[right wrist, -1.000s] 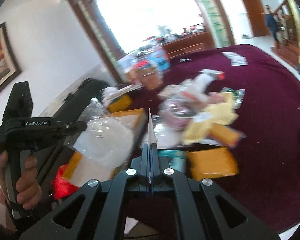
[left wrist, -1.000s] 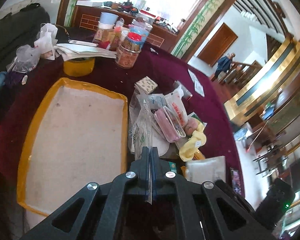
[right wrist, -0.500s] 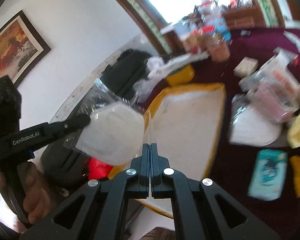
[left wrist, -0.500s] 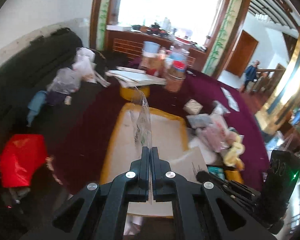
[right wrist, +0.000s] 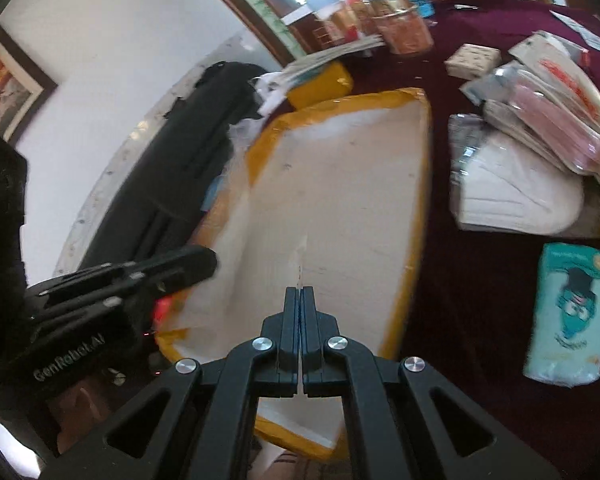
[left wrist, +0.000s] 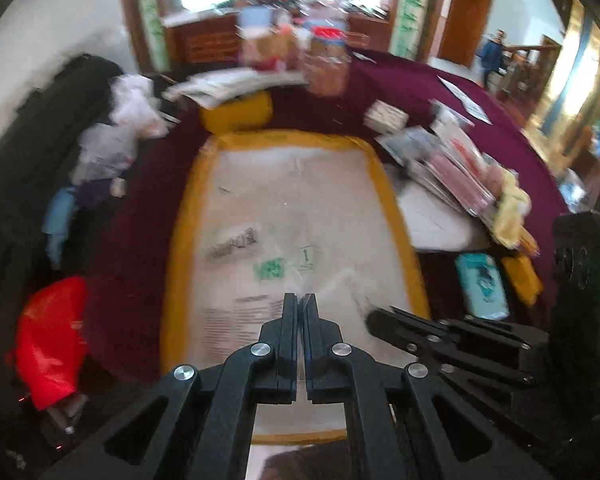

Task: Organize soft objects
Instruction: 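Lower the face-mask bag into the yellow tray and open the right gripper, then move the right gripper to the orange padded packet while the left gripper approaches the teal tissue pack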

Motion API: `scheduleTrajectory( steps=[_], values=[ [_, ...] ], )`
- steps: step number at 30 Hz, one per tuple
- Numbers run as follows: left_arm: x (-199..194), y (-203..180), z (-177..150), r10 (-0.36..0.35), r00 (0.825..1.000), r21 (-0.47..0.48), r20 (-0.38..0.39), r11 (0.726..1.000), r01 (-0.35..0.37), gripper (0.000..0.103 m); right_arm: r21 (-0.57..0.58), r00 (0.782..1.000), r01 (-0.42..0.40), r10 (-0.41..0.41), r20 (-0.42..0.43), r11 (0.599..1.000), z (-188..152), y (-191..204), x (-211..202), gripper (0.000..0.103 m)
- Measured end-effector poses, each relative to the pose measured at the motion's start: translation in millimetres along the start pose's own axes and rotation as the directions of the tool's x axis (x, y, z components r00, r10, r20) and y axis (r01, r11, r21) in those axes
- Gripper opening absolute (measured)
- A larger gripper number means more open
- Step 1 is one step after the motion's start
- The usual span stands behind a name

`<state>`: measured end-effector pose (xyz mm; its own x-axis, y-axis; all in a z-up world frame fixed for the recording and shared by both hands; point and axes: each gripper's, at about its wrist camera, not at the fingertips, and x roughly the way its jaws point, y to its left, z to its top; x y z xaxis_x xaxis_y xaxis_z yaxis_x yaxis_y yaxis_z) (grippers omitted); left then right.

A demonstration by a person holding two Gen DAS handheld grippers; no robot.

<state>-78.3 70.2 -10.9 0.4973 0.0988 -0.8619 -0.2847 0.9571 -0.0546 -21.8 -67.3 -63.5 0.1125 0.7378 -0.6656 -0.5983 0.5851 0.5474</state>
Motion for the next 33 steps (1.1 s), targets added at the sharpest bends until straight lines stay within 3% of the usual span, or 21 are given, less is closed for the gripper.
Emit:
scheduleTrajectory(
  steps=[7,14,15,16,17,19,22,27,33],
  values=[
    [34.9,2.4,0.3,-0.121,0.99,-0.041,-0.072,0.992,0.118,0.002,-0.002,0.997,0.078,-0.078,-0.004,0.997,-4.4,-7.8,3.2,0.001],
    [47.1,1.8,-0.4,-0.164,0.978,-0.041,-0.132,0.986,0.16,0.006,-0.034,0.995,0.095,-0.096,-0.023,0.995,-5.7,-4.5,8.1,0.005],
    [46.9,1.5,-0.4,-0.164,0.977,-0.038,-0.135,0.986,0.161,0.013,-0.047,0.995,0.1,-0.101,-0.027,0.994,-6.3,-2.5,7.8,0.005],
    [45.9,1.7,-0.7,-0.163,0.977,-0.036,-0.138,0.987,0.16,0.029,-0.055,0.994,0.1,-0.102,-0.029,0.993,-6.5,-1.4,7.1,0.007],
    [43.9,2.2,-0.7,-0.159,0.978,-0.034,-0.136,0.987,0.156,0.035,-0.062,0.995,0.099,-0.1,-0.027,0.993,-6.9,-0.2,5.7,0.01],
    [38.0,5.6,1.0,-0.129,0.985,-0.036,-0.115,0.991,0.126,0.059,-0.073,0.995,0.094,-0.096,-0.019,0.993,-7.6,2.2,0.7,0.018],
    [29.5,11.4,4.1,-0.133,0.987,-0.05,-0.087,0.99,0.13,0.062,-0.098,0.995,0.101,-0.099,0.025,0.99,-8.8,5.7,-10.3,0.04],
    [11.2,6.7,8.2,-0.121,0.992,-0.052,-0.036,0.991,0.119,0.063,-0.122,0.992,0.101,-0.09,0.094,0.987,-12.4,4.2,-33.5,0.048],
    [-1.4,-18.9,13.8,-0.143,0.988,-0.082,0.061,0.986,0.147,0.073,-0.089,0.983,0.11,-0.095,0.158,0.99,-19.3,-22.0,-63.7,0.056]
  ],
)
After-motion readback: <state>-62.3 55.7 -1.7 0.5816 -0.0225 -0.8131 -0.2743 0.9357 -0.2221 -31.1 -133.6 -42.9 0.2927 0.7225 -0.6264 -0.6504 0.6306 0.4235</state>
